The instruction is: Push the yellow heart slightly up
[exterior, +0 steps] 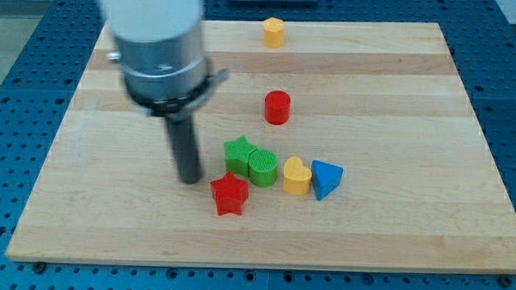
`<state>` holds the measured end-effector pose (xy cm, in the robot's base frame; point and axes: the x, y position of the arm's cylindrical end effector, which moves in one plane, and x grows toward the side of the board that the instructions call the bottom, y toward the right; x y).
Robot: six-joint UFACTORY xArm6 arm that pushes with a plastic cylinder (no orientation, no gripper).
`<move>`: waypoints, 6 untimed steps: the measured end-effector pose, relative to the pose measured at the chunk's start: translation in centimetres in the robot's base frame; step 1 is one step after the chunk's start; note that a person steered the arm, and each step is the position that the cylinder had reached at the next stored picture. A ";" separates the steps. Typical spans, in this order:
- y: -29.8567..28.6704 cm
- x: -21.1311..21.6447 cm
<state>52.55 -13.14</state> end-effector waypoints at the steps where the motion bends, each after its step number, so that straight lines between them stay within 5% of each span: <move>1: -3.0 4.7; 2: -0.3 7.8; 3: 8.8 7.7; 4: 14.2 5.4; 6: 16.0 -4.7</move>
